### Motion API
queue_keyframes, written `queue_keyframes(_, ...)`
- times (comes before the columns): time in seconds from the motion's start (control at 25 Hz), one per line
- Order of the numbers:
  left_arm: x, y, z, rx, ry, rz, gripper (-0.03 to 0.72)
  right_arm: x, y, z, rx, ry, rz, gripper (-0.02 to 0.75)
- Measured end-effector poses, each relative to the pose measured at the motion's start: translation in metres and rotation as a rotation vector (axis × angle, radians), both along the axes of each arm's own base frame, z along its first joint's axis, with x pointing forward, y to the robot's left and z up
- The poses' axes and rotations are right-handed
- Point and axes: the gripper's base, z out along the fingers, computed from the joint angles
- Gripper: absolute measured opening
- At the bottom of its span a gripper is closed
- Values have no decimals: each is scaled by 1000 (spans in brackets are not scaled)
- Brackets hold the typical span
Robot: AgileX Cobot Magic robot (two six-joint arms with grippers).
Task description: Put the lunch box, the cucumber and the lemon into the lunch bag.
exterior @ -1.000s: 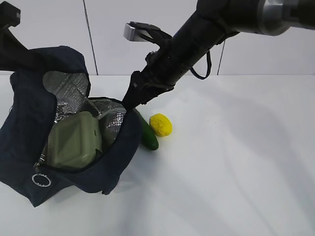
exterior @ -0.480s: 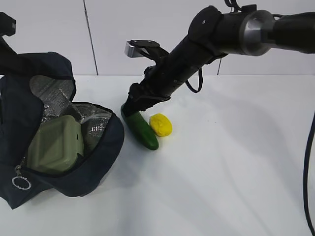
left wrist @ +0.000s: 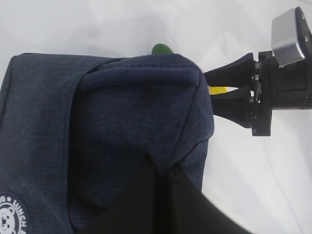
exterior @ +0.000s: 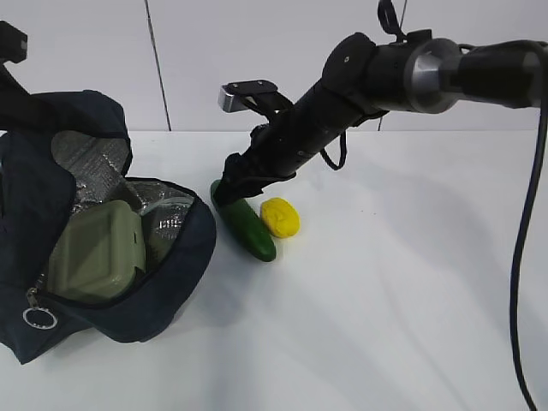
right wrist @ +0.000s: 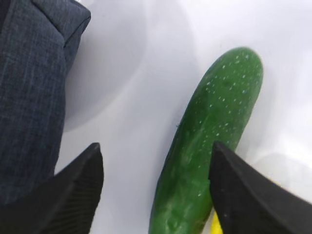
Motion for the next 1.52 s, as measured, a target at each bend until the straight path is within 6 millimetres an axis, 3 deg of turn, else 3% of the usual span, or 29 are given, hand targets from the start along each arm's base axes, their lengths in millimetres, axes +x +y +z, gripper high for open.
queue_keyframes(0.4, 0, 0, 0, -2, 0, 0, -6, 8, 0, -2, -11, -92, -5, 559)
queue_keyframes(0.96, 0, 0, 0, -3, 1, 1, -6, 10, 0, -44, -41, -23, -8, 566)
queue_keyframes(1.52, 0, 0, 0, -6, 1, 1, -6, 10, 0, -44, -41, -24, -9, 544)
